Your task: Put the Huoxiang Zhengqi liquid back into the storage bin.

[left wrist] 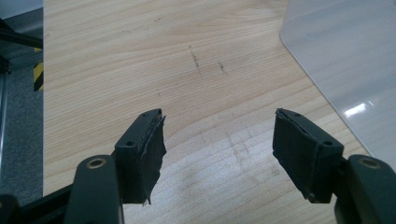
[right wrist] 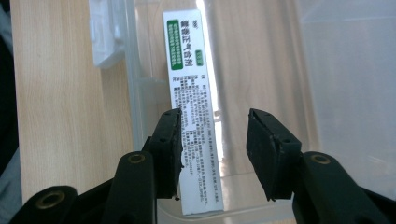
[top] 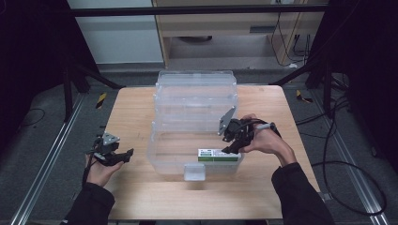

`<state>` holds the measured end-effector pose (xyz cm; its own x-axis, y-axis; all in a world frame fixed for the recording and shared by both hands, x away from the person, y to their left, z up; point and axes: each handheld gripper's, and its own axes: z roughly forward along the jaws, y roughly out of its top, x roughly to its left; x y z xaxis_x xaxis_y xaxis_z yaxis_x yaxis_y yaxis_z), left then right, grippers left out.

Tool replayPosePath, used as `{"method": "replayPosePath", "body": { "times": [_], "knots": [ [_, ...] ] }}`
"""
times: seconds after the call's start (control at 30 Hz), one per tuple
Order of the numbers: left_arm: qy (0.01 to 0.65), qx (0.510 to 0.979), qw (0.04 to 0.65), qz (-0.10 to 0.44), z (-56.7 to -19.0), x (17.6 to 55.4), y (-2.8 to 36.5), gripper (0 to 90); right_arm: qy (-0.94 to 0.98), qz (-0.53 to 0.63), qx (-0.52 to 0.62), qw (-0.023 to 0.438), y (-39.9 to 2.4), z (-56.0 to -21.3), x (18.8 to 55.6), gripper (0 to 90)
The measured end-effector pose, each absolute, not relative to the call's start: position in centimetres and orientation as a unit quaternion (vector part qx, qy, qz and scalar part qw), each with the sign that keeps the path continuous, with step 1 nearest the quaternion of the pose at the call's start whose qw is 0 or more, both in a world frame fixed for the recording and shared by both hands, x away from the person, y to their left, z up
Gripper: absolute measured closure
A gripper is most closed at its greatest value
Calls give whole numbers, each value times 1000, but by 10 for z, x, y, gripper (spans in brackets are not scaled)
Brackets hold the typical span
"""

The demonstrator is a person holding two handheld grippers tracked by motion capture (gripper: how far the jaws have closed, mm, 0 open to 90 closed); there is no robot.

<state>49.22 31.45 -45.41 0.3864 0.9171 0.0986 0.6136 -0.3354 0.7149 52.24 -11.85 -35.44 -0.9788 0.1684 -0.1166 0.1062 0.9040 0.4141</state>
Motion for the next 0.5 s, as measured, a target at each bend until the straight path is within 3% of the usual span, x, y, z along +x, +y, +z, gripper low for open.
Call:
{"method": "replayPosePath", "body": {
  "times": [0.23,0.5],
  "knots": [
    [494,774,303,255,-452,492,316,334,963,235,85,101,-126,-338,513,556],
    [494,774,303,253,-453,492,317,334,959,249,94,100,-115,-334,503,511]
  ]
}}
